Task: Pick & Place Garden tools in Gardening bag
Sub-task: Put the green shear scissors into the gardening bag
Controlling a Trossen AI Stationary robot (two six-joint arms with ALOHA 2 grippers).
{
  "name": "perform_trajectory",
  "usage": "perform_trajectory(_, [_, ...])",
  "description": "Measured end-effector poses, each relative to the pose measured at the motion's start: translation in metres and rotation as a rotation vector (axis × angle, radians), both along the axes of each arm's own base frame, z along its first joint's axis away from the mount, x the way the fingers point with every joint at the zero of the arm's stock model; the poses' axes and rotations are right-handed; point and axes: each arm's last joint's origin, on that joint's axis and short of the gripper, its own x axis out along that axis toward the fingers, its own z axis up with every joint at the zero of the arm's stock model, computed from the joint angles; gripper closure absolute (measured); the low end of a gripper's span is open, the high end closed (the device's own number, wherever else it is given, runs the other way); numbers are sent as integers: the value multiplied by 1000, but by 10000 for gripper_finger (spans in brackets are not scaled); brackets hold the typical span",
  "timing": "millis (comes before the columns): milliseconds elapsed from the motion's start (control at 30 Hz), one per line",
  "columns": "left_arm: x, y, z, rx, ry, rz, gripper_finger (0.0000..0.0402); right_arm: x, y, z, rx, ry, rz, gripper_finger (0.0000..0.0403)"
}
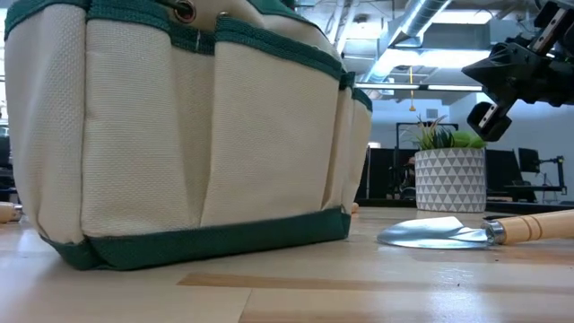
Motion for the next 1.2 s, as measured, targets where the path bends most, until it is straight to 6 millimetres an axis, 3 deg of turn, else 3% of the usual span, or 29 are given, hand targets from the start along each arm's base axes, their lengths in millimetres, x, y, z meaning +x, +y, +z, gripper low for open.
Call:
perform_trajectory(333, [-37,31,55,41,-162,90,85,0,0,1,10,-6,-1,403])
perform_trajectory(533, [-74,50,83,171,-239,187,100,-3,2,20,-2,-157,10,403])
perform_trajectory(700, [-107,64,92,304,-205,249,105,-8,3,44,-22,-222,-65,403])
perform_trajectory(933, [-135,76,100,372,-186,272,105,-3,-2,80,-64,-193,-159,403])
perform_trajectory(1200, [-171,88,92,379,-207,253,105,33,-17,123,-97,-43,-121,403])
